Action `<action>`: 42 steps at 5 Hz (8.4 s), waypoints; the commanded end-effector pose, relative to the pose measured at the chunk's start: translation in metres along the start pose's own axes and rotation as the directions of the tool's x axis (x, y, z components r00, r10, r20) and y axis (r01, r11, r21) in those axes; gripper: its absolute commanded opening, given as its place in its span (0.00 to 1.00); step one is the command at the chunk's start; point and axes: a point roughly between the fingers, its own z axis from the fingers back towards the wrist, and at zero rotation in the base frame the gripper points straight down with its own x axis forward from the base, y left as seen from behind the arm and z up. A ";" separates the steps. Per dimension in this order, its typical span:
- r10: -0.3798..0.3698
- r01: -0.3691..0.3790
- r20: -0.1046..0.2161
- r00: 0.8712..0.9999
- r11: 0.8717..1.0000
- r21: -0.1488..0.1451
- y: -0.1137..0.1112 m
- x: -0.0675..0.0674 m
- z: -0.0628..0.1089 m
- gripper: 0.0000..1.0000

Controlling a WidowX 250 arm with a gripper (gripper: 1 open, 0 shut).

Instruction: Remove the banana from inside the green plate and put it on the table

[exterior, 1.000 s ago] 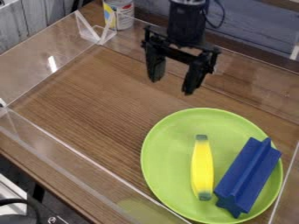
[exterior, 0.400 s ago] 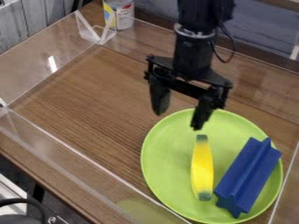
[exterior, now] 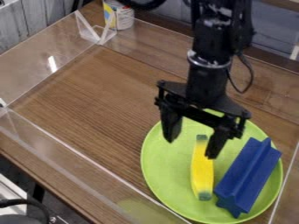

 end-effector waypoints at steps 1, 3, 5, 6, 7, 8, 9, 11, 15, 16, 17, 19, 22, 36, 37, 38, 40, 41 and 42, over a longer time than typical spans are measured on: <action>0.065 -0.061 0.075 0.995 0.997 -0.045 0.000 0.002 0.003 1.00; 0.197 -0.187 0.115 0.974 0.978 -0.097 0.016 0.014 -0.004 1.00; 0.326 -0.310 0.136 0.935 0.942 -0.130 0.022 0.026 -0.016 1.00; 0.330 -0.313 0.145 0.933 0.941 -0.127 0.020 0.030 -0.023 1.00; 0.328 -0.311 0.151 0.933 0.942 -0.123 0.017 0.030 -0.022 1.00; 0.323 -0.307 0.151 0.934 0.944 -0.122 0.015 0.029 -0.017 1.00; 0.317 -0.299 0.155 0.936 0.946 -0.125 0.014 0.028 -0.010 1.00; 0.326 -0.305 0.164 0.931 0.942 -0.140 0.012 0.030 -0.004 1.00; 0.324 -0.310 0.155 0.933 0.945 -0.108 0.011 0.034 -0.029 1.00; 0.325 -0.313 0.154 0.933 0.945 -0.097 0.010 0.037 -0.037 1.00; 0.330 -0.319 0.151 0.932 0.943 -0.091 0.010 0.039 -0.043 0.00; 0.234 -0.228 0.150 0.960 0.972 -0.062 0.021 0.037 -0.023 0.00; 0.178 -0.171 0.178 0.968 0.984 -0.053 0.088 0.046 0.027 0.00; 0.110 -0.110 0.139 0.984 0.994 -0.011 0.145 0.035 -0.014 1.00; 0.100 -0.098 0.173 0.980 0.995 -0.020 0.141 0.038 0.016 1.00; 0.077 -0.075 0.203 0.976 0.997 -0.015 0.133 0.045 0.043 1.00; 0.004 -0.006 0.199 0.980 1.000 0.013 0.131 0.048 0.039 1.00; -0.020 0.016 0.186 0.982 1.000 0.020 0.129 0.047 0.035 1.00; -0.035 0.031 0.172 0.984 0.999 0.023 0.127 0.045 0.030 1.00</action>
